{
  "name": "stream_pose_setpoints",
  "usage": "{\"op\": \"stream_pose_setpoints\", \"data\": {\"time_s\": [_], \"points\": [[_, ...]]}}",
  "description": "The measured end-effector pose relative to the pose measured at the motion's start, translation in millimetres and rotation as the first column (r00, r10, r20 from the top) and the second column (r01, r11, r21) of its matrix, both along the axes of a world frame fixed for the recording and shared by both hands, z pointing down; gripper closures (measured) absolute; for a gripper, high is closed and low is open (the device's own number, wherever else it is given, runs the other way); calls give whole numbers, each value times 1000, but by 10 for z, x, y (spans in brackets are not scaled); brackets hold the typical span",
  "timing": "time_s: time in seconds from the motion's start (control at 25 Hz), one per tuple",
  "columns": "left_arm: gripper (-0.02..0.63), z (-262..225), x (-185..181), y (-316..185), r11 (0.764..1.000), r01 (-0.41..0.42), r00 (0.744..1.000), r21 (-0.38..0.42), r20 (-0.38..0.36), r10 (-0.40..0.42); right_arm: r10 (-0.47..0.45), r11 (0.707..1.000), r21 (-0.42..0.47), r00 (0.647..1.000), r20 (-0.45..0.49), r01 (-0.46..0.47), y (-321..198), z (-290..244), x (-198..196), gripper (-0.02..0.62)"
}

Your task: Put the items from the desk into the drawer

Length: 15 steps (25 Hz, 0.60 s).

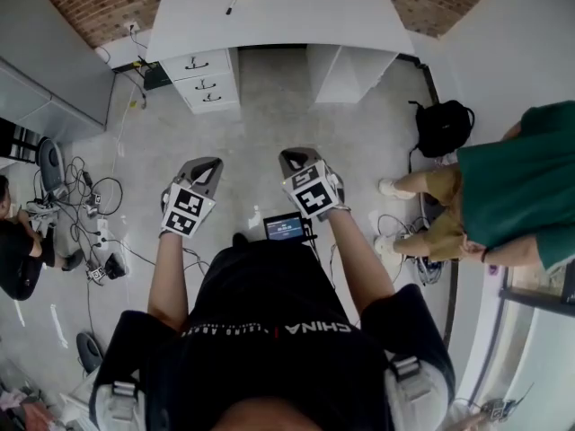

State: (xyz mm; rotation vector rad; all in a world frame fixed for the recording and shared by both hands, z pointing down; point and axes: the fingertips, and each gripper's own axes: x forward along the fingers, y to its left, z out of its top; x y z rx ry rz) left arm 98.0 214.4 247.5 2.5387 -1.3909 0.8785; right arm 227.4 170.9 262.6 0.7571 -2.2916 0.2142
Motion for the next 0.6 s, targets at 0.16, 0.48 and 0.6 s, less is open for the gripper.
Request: {"op": "stream_pose_setpoints", "data": {"time_s": [0.16,0.48,0.6], "points": [[595,16,67,17,1000,-16,1000,-6,-1,16,1,1000,4,1000,9,-1,-36,-7,-2,580],[595,61,65,-33,999,-40,998,-17,46,40,13,1000,2,1000,4,-13,-142,-41,43,580],[595,42,84,-61,999,-47,997,-14,58,48,11,1000,5,1000,7,-11,-171,-68,58,580]]}}
